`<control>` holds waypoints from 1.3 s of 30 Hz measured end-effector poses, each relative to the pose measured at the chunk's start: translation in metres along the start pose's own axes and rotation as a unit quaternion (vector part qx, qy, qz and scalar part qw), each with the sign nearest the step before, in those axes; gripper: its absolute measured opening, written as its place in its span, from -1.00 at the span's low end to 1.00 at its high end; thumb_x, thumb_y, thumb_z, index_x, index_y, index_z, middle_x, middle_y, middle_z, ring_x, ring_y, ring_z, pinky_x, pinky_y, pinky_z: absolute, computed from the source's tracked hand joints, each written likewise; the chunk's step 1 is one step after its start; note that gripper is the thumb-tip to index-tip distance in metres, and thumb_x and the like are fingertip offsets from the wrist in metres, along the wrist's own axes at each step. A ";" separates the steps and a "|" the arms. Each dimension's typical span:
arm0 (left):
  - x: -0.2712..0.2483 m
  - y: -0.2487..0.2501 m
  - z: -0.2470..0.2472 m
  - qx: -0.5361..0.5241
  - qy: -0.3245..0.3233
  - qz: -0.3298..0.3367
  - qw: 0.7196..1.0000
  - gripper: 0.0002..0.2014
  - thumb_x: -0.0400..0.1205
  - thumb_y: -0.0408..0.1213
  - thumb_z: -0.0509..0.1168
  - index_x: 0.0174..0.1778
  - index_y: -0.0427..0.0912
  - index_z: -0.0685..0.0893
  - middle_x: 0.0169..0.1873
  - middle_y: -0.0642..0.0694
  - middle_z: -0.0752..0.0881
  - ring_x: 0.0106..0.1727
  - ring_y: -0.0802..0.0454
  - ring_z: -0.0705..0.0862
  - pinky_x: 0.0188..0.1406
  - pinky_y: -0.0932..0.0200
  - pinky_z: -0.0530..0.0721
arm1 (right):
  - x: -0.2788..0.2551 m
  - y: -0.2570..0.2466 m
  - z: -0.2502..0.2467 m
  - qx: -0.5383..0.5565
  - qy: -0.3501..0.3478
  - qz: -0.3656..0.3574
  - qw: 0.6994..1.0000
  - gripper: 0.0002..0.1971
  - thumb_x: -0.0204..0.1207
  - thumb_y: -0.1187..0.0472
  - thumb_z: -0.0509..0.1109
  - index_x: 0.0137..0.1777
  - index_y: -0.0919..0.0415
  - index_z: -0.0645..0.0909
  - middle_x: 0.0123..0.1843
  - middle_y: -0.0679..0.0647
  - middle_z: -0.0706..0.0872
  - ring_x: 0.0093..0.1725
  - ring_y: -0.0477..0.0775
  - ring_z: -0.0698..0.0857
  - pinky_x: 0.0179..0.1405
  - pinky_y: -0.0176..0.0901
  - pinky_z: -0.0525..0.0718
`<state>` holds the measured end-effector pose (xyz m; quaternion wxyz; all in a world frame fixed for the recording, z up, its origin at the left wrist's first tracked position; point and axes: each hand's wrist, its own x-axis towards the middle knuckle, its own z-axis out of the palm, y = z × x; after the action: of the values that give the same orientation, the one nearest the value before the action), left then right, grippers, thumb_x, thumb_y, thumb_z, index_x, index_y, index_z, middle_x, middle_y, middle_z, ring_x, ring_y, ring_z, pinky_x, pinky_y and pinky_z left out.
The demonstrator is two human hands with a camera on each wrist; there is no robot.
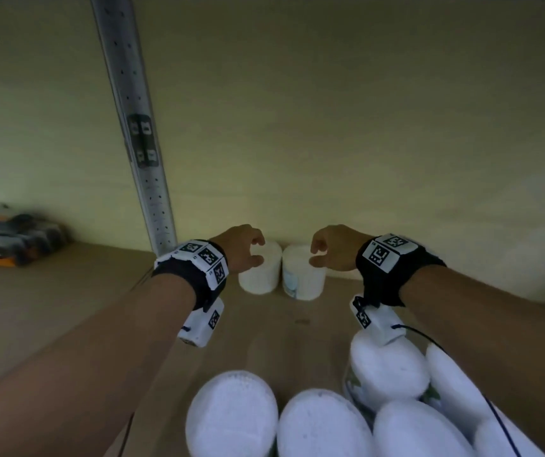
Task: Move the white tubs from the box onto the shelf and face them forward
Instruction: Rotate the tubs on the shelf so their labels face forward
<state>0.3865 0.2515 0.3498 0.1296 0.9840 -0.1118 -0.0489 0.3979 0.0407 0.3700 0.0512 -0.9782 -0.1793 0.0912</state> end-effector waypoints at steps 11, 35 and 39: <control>0.040 -0.021 0.024 -0.022 0.003 0.004 1.000 -0.50 0.67 -0.05 0.24 0.51 -0.14 0.43 0.50 -0.13 0.38 0.51 -0.10 0.38 0.48 0.07 0.35 | 0.058 -0.019 0.015 -0.087 -0.065 0.050 0.993 -0.34 0.60 -0.14 0.29 0.50 0.38 0.46 0.49 0.27 0.54 0.44 0.25 0.57 0.46 0.07 0.54; 0.042 -0.020 0.031 -0.013 0.018 0.016 1.000 -0.54 0.67 -0.10 0.24 0.47 -0.21 0.46 0.40 -0.20 0.45 0.43 -0.17 0.43 0.42 -0.01 0.41 | 0.045 -0.016 0.007 -0.050 -0.088 0.005 0.995 -0.39 0.56 0.38 0.34 0.61 0.19 0.30 0.65 0.15 0.26 0.59 0.20 0.34 0.45 -0.03 0.42; 0.040 -0.018 0.030 -0.008 0.011 0.014 1.000 -0.53 0.68 -0.10 0.23 0.48 -0.21 0.44 0.40 -0.21 0.45 0.43 -0.20 0.42 0.44 -0.05 0.40 | 0.044 -0.018 0.003 -0.033 -0.045 0.009 0.998 -0.46 0.58 0.23 0.38 0.55 0.18 0.39 0.58 0.14 0.36 0.52 0.18 0.43 0.41 -0.05 0.47</control>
<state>0.4256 0.2515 0.3138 0.1397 0.9818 -0.1233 -0.0372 0.4312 0.0738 0.3623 0.0097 -0.9758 -0.1758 0.1299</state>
